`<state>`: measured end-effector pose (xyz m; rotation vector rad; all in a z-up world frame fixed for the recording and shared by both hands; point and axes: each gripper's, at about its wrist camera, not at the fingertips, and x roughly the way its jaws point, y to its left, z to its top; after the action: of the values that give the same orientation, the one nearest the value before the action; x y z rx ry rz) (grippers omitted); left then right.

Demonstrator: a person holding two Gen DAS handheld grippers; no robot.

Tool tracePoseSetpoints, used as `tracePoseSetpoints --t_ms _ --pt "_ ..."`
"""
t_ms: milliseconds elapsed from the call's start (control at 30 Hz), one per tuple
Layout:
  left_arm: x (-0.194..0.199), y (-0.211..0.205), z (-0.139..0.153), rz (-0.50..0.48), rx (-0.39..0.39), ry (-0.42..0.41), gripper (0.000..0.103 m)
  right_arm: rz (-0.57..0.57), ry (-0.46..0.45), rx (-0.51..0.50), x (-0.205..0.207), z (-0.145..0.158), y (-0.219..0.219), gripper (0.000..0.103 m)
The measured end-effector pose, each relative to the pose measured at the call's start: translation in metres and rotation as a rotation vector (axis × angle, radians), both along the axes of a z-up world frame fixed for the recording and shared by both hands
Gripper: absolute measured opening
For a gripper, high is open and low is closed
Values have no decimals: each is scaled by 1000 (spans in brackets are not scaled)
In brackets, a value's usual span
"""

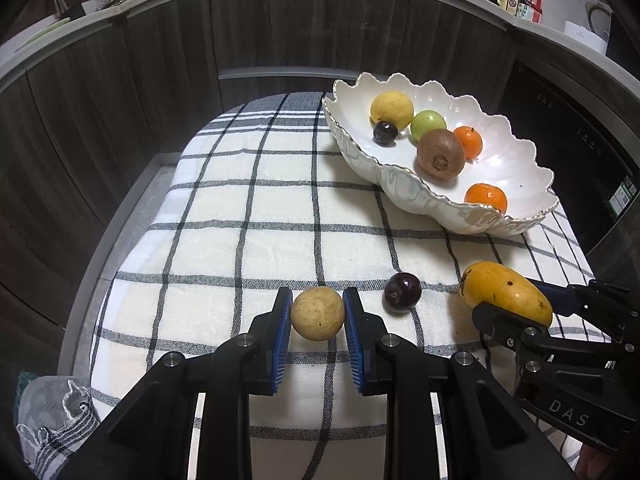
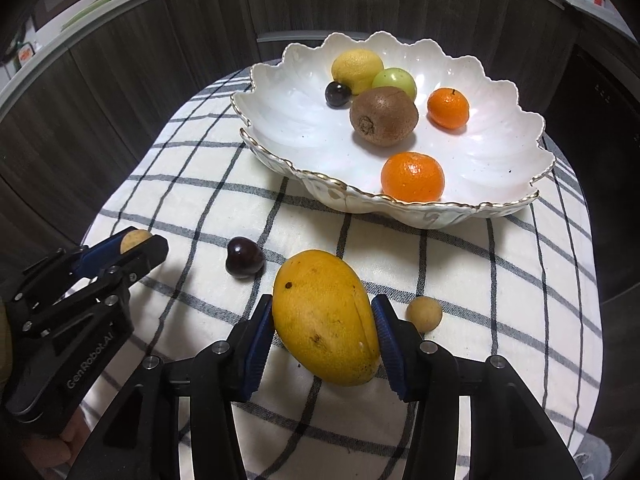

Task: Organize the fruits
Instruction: 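Carry the brown fruit and mango over the white bowl with both tools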

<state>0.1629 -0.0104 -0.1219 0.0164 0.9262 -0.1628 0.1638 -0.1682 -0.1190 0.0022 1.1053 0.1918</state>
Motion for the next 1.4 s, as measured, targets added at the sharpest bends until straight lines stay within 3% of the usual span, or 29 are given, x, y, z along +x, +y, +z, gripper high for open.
tracePoseSetpoints --t_ms 467,833,1100,1400 --pt "8 -16 34 -31 -37 -55 26 -24 -123 47 -5 48 -8 49" --pt "46 -51 67 -90 -39 -127 26 -103 -211 41 24 78 -48 49" --pt "84 -70 67 -104 -36 -128 26 -153 -215 42 57 73 -70 49" --pt "120 -83 41 -103 -20 -76 26 -207 -181 34 90 51 -84 49"
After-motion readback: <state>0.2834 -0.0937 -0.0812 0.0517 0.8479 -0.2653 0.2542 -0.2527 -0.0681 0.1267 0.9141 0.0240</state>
